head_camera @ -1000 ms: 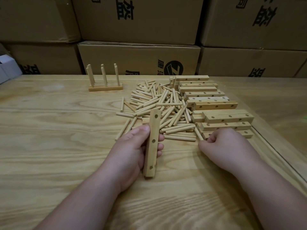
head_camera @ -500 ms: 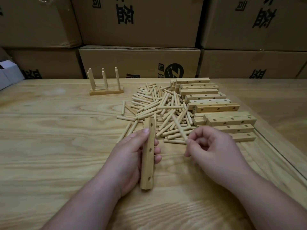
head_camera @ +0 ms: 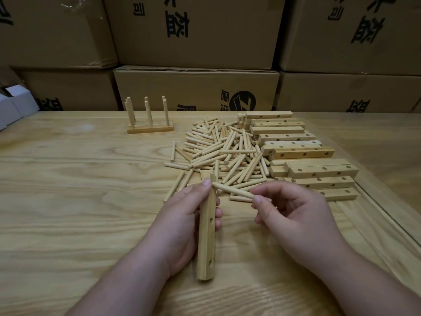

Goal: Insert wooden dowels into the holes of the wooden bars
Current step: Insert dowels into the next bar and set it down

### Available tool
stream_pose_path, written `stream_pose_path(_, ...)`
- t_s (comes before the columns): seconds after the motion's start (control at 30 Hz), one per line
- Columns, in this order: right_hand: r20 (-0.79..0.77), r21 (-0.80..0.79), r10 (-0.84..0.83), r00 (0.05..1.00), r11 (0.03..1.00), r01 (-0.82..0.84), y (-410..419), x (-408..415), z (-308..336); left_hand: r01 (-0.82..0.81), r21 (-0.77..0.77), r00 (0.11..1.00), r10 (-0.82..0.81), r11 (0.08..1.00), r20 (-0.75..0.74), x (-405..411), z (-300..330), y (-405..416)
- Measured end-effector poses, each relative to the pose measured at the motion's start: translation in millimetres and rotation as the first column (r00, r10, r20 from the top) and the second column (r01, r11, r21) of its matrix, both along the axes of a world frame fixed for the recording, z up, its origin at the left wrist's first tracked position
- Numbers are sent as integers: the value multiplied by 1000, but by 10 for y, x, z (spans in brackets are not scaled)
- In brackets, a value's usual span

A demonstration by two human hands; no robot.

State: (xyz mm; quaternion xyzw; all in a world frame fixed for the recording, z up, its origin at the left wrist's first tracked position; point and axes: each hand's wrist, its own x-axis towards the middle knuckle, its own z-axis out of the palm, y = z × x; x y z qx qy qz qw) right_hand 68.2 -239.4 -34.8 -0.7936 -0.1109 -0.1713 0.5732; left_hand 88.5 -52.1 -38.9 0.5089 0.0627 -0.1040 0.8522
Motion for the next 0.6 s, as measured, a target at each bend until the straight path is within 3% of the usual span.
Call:
stream_pose_path(0.47,63,50,-8,998,999,5,-49,-22,50,31,149,995,-45,988,91,-49,7,-21)
stream_pose_path(0.6,66,-8,22,998,1000,-21,-53,-3,36,0,305,994,-33,952,103,-83,37,-36)
